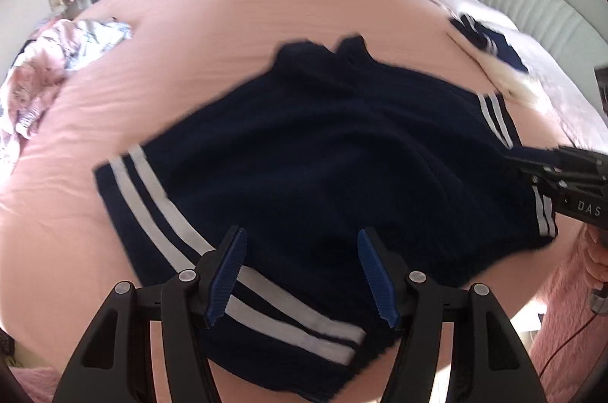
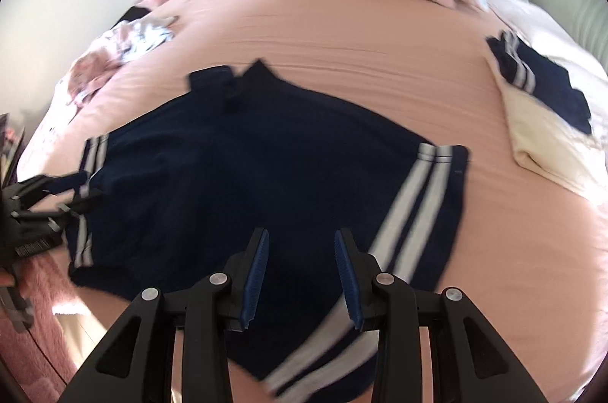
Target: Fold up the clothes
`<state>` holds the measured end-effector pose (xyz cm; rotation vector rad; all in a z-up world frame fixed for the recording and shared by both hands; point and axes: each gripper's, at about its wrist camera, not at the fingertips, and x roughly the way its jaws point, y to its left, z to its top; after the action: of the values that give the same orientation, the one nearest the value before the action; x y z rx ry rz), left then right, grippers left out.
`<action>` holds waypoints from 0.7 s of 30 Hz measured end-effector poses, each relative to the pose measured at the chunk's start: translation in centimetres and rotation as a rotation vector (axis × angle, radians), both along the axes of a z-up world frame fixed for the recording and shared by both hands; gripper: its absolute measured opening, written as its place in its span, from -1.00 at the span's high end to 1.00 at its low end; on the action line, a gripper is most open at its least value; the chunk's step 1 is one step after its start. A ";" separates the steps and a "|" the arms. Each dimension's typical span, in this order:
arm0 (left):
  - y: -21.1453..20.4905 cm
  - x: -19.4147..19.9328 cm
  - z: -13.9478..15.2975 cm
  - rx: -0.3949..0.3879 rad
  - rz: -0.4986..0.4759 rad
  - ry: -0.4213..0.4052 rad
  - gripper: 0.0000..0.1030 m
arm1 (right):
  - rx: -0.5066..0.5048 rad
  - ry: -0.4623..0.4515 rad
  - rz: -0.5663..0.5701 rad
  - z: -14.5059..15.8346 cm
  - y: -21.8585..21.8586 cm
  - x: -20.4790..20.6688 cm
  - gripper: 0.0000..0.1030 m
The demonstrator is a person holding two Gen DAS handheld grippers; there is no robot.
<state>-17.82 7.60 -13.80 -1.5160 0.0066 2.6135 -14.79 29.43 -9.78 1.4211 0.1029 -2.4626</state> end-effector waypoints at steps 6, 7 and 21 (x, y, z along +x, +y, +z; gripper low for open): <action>0.5 1.4 -0.1 -0.021 -0.013 -0.071 -0.13 | 0.163 -0.042 0.059 -2.4 -3.0 2.7 0.31; 0.3 1.4 0.5 -0.015 -0.017 -0.050 -0.12 | 0.176 -0.035 0.055 -2.3 -3.0 3.0 0.30; 3.0 4.4 -0.9 -0.098 -0.147 0.034 0.30 | 0.051 -0.014 0.068 -0.3 -3.7 4.6 0.30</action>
<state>-13.41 10.56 -14.69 -1.4401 0.2435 2.5556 -10.18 25.76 -10.06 1.4311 0.2090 -2.4115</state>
